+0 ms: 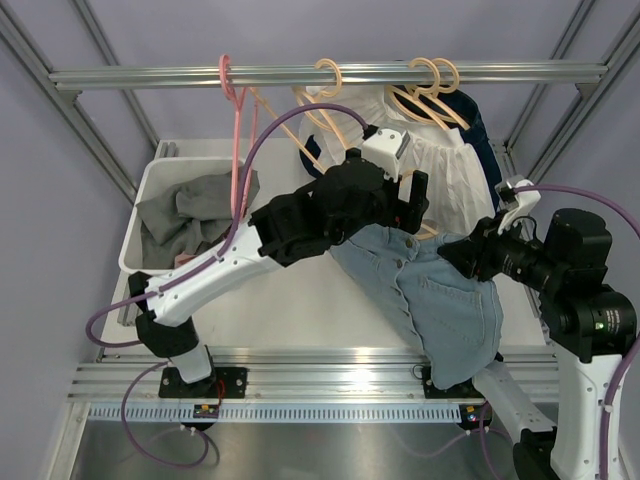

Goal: Remove the skirt from the hanger
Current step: Pick up the hanger from the clothesline.

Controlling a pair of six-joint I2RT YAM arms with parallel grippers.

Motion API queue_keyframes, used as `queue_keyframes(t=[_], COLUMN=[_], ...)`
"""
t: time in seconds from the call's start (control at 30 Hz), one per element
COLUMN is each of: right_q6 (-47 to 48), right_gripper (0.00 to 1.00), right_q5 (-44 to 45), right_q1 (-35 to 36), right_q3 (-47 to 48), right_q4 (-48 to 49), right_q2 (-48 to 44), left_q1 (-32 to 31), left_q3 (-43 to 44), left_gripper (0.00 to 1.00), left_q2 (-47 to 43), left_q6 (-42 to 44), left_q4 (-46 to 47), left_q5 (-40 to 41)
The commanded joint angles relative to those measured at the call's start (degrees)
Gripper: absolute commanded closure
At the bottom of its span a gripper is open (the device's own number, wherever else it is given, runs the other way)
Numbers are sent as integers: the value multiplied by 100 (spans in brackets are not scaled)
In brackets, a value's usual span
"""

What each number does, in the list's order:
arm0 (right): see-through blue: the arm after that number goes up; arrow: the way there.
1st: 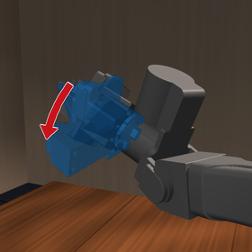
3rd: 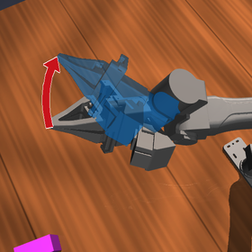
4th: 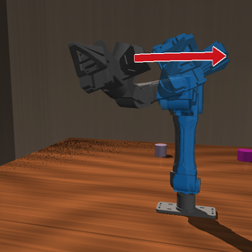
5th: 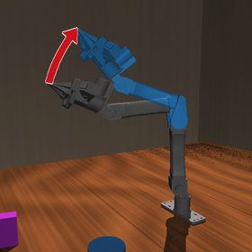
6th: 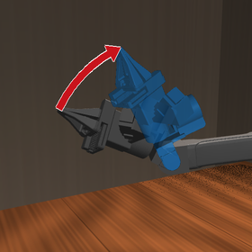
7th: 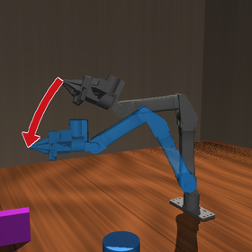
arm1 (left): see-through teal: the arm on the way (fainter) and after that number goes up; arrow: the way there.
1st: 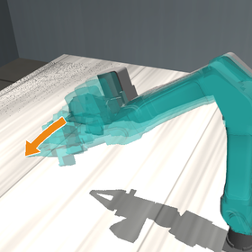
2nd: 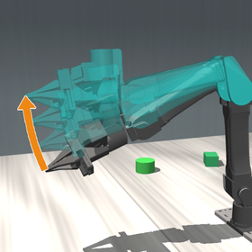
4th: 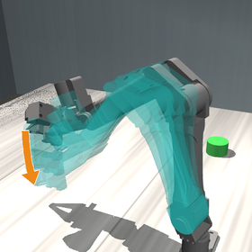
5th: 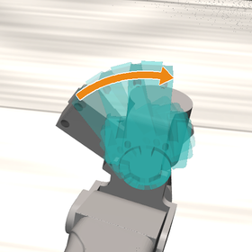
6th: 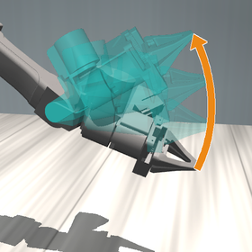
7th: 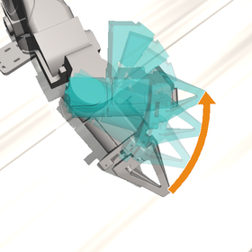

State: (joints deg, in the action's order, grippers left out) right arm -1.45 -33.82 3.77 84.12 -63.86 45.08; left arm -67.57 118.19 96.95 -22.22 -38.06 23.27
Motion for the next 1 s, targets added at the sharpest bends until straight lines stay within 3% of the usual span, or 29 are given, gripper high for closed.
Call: queue_keyframes(t=[0.0,0.27,0.6,0.73,0.83,0.9,0.93,0.97], right_q6=[-294,-487,-681,-637,-672,-733,-768,-804], right_gripper=[100,100,100,100,100,100,100,100], right_q5=[-406,-748,-871,-740,-731,-696,-600,-573], right_q1=[62,80,80,80,80,80,63,71], right_q3=[316,579,553,544,562,562,579,597], right_q4=[338,488,734,682,707,839,874,927], right_q2=[-175,-157,-96,-149,-149,-157,-157,-149], left_q1=[-19,-37,-116,-125,-116,-125,-125,-125], left_q3=[354,248,152,301,433,442,442,450], left_gripper=[5,9,27,55,68,93,100,100], left_q2=[43,210,219,272,369,386,369,351], left_q6=[25,-2,-63,-28,-72,-116,-142,-99], left_q4=[-34,54,238,238,168,142,89,45], left_q5=[310,240,134,117,-67,-208,-200,-182])
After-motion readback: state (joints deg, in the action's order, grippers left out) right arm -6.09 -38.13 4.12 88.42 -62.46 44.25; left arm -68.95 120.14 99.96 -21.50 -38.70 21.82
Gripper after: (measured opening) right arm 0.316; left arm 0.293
